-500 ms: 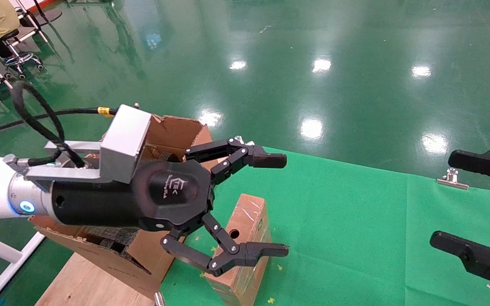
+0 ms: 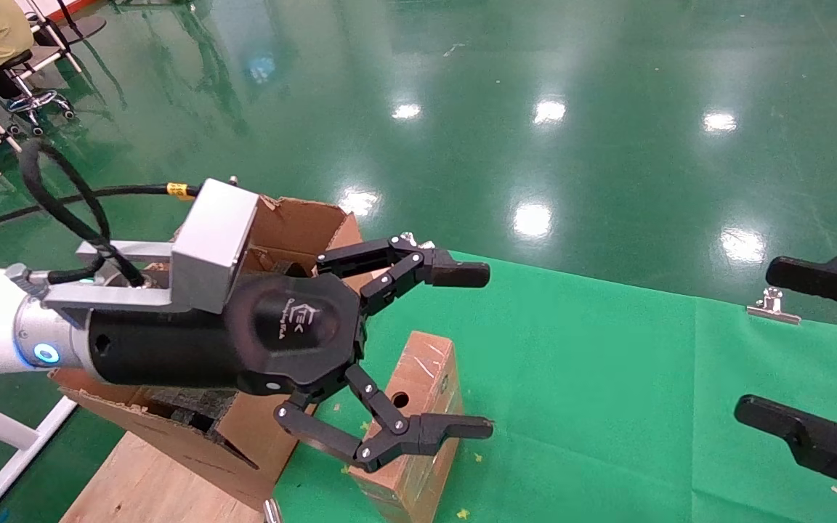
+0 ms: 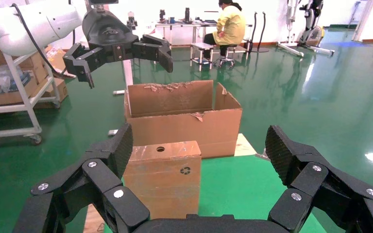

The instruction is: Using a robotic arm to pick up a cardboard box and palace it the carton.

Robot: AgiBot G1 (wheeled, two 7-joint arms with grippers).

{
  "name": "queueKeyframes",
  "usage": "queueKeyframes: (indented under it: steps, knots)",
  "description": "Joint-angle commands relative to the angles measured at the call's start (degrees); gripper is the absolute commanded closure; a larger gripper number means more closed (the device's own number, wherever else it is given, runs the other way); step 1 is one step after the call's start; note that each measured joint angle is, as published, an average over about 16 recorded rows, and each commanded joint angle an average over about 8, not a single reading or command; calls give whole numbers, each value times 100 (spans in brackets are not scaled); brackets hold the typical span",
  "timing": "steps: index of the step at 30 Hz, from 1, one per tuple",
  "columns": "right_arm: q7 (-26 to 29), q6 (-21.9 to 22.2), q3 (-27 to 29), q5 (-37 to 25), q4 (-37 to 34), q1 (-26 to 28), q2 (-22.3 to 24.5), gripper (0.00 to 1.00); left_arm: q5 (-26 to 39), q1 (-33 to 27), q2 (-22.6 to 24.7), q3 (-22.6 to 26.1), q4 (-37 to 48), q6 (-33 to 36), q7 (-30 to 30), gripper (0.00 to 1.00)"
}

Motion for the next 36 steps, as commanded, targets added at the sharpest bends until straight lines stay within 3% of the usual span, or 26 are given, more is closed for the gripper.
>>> queueKeyframes:
  steps: [1, 6, 7, 18, 29, 36]
  knots:
    - [0, 0, 0, 0, 0, 0, 0, 34, 0, 0, 0, 0, 0, 0, 0, 0]
    - [0, 0, 0, 0, 0, 0, 0, 96, 0, 0, 0, 0, 0, 0, 0, 0]
    - [0, 0, 0, 0, 0, 0, 0, 100, 0, 0, 0, 0, -1, 0, 0, 0]
    - [0, 0, 0, 0, 0, 0, 0, 100, 339, -226, -38, 201, -48, -54, -372, 0]
    - [0, 0, 0, 0, 0, 0, 0, 100, 2063, -1594, 38, 1184, -294, 168, -2192, 0]
    - [0, 2, 0, 1, -2, -1, 1, 100, 2560, -2147, 189, 1576, -302, 399, -2900, 0]
